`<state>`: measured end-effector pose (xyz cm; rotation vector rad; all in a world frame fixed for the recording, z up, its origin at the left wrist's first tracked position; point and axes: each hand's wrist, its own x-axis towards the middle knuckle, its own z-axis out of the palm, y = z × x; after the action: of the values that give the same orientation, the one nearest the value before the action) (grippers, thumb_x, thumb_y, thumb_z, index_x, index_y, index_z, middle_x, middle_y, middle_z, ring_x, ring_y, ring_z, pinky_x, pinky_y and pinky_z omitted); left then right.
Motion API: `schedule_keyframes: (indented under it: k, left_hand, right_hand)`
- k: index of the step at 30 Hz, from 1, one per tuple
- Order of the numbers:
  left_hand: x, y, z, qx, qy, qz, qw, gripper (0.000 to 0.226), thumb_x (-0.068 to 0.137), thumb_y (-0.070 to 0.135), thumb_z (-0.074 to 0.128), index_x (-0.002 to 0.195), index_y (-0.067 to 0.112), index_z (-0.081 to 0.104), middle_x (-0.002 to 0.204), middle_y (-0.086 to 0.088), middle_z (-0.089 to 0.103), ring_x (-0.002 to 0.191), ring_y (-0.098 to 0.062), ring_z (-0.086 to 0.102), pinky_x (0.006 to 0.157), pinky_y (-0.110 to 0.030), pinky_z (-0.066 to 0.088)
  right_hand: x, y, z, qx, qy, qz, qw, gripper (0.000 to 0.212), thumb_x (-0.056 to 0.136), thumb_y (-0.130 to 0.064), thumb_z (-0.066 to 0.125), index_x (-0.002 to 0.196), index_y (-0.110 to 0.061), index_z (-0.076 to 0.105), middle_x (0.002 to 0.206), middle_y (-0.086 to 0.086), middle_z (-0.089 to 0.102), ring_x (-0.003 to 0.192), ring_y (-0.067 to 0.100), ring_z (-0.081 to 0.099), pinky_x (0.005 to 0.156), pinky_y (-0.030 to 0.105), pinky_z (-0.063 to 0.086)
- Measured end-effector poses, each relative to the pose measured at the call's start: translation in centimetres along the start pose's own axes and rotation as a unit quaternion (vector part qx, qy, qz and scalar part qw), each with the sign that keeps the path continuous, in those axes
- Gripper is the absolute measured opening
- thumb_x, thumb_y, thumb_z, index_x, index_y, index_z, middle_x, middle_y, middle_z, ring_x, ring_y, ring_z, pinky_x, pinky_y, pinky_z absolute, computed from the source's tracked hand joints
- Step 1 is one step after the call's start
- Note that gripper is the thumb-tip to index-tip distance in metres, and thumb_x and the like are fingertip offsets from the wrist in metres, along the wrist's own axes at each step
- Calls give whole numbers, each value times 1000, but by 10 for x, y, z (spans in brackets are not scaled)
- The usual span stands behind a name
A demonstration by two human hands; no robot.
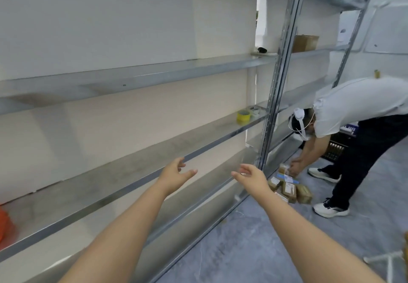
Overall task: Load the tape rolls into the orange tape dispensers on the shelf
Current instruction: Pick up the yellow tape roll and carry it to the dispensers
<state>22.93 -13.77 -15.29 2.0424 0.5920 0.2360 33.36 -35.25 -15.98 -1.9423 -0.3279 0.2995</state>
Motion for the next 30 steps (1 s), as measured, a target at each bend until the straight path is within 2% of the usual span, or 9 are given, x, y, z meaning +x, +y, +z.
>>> schedule_keyframes:
  k: [7, 10, 16, 24, 30]
  left_hand:
    - [77, 65, 63, -38, 1, 14, 999, 77, 78, 46, 68, 141, 16, 34, 139, -7, 48, 127, -23, 47, 105, -37, 41]
    - [107, 94, 93, -70, 10, 21, 997, 79, 75, 47, 69, 140, 18, 35, 137, -6, 49, 123, -20, 48, 99, -33, 41]
    - [150, 128, 153, -98, -23, 25, 995, 85, 74, 41, 73, 143, 14, 30, 143, -8, 44, 131, -23, 43, 106, -35, 38]
    - [223, 136, 196, -88, -48, 14, 995, 88, 75, 42, 72, 145, 14, 26, 148, -7, 38, 136, -24, 38, 109, -37, 35]
    - [305, 128, 220, -67, -45, 1, 997, 92, 72, 45, 74, 145, 15, 26, 152, -7, 33, 137, -25, 36, 110, -36, 34]
  right_hand:
    - [74, 4, -69, -2, 2, -15, 1000, 61, 82, -28, 67, 134, -9, 43, 134, 8, 51, 120, 22, 50, 92, 25, 38]
    - [105, 4, -103, 2, 4, -23, 1000, 63, 80, -30, 69, 133, -11, 42, 134, 7, 51, 119, 21, 50, 93, 27, 39]
    - [155, 14, -153, 2, -5, -18, 1000, 70, 75, -33, 73, 135, -14, 40, 136, 7, 50, 121, 22, 49, 102, 36, 42]
    - [235, 40, -177, -24, -35, -5, 999, 73, 76, -35, 72, 137, -17, 36, 139, 5, 47, 125, 23, 46, 102, 36, 39]
    - [329, 43, -183, -40, -62, 0, 997, 74, 75, -33, 73, 138, -15, 36, 139, 7, 47, 125, 23, 46, 106, 39, 40]
